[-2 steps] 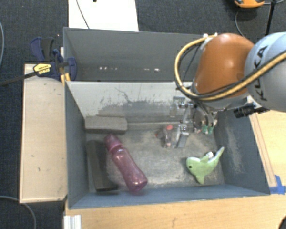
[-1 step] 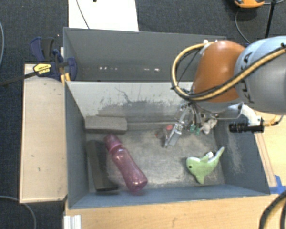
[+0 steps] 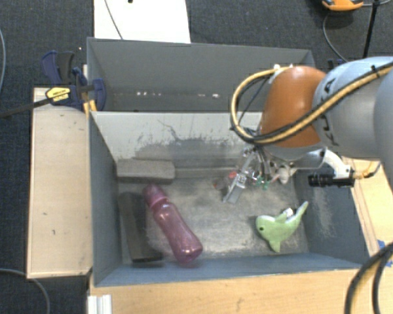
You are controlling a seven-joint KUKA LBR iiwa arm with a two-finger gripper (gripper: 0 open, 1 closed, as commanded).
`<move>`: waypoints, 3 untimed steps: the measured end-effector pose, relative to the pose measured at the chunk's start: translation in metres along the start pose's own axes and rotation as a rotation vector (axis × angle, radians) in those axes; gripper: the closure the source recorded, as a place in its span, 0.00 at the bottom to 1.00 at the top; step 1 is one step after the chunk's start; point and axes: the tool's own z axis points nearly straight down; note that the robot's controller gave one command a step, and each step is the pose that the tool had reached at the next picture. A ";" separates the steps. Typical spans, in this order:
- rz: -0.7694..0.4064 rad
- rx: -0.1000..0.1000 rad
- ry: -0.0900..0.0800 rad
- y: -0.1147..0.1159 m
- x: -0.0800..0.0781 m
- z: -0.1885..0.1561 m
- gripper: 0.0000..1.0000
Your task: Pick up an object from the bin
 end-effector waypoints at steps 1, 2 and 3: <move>0.232 0.000 0.001 -0.005 -0.003 0.043 0.00; 0.087 0.000 0.001 -0.002 0.003 0.064 1.00; 0.087 0.000 0.001 -0.002 0.003 0.064 1.00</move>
Offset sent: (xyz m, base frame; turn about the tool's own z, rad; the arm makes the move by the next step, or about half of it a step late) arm -0.0034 0.0002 -0.0644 0.0866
